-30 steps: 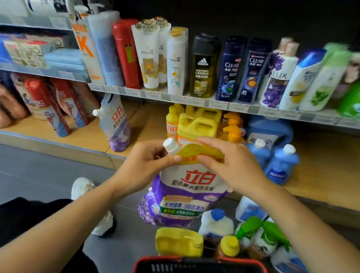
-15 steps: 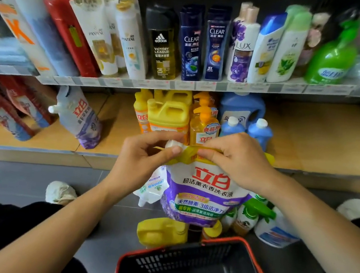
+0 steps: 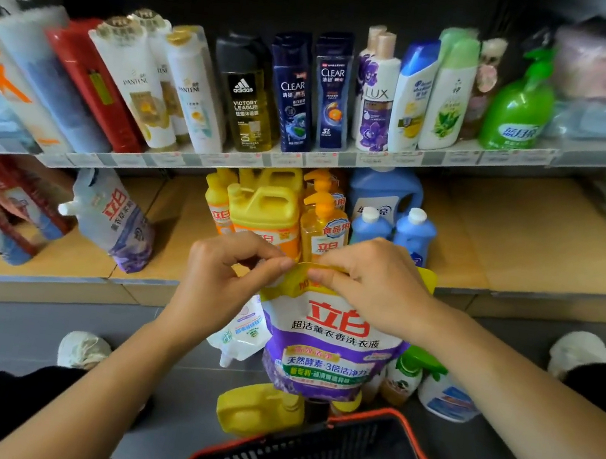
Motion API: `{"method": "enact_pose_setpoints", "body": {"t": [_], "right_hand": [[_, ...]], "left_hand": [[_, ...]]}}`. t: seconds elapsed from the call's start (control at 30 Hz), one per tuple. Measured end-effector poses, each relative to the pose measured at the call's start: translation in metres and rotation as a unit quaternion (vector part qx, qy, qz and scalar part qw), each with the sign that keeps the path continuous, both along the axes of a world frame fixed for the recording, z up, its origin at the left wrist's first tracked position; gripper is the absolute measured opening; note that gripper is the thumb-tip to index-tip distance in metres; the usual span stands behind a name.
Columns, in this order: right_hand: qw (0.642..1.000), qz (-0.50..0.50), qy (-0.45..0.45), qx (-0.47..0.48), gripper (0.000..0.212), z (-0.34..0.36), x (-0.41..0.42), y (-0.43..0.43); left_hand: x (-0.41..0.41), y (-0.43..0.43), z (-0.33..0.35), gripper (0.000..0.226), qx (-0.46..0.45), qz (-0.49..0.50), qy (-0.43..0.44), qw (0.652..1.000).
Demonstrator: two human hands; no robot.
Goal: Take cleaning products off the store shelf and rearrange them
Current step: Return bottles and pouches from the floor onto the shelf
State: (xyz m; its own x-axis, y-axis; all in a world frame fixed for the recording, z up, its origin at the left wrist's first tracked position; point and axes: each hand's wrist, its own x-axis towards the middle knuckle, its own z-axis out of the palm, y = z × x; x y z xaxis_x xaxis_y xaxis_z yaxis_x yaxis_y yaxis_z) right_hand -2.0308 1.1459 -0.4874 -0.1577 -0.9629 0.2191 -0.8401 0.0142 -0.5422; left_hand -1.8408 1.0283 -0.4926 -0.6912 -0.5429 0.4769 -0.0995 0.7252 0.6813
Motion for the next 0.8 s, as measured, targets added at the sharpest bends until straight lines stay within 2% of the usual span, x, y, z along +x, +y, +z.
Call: {"method": "enact_pose_setpoints", "body": {"t": [0.17,0.27,0.37,0.43,0.53,0.67,0.73,0.8], "right_hand": [[0.998,-0.009,-0.065,0.002,0.024,-0.002,-0.006,-0.001],[0.995,-0.006,-0.103,-0.011,0.035,-0.002,-0.009,-0.003],[0.994,0.007,-0.103,-0.019,0.036,-0.002,-0.008,-0.003],[0.995,0.021,-0.095,-0.027,0.036,-0.001,-0.007,-0.003],[0.992,0.027,-0.115,-0.041,0.036,-0.002,-0.010,-0.003],[0.987,0.011,-0.154,-0.053,0.036,-0.004,-0.015,-0.003],[0.979,0.002,-0.190,-0.072,0.042,-0.002,-0.019,-0.003],[0.972,-0.002,-0.223,-0.079,0.046,0.000,-0.020,-0.003]], "left_hand": [[0.002,-0.004,0.003,0.014,-0.061,-0.064,0.008,0.996],[0.000,-0.003,0.000,0.018,-0.075,-0.050,0.029,0.996],[-0.002,-0.001,-0.003,0.034,0.046,-0.042,0.030,0.998],[-0.006,0.000,-0.005,0.034,0.118,-0.054,0.005,0.992],[-0.010,0.004,-0.009,0.028,0.156,-0.057,0.004,0.986],[-0.012,0.000,-0.010,0.032,0.211,-0.056,0.032,0.975],[-0.013,-0.005,-0.013,0.025,0.250,-0.039,0.042,0.967],[-0.014,-0.007,-0.016,0.015,0.244,-0.028,0.038,0.969]]}}
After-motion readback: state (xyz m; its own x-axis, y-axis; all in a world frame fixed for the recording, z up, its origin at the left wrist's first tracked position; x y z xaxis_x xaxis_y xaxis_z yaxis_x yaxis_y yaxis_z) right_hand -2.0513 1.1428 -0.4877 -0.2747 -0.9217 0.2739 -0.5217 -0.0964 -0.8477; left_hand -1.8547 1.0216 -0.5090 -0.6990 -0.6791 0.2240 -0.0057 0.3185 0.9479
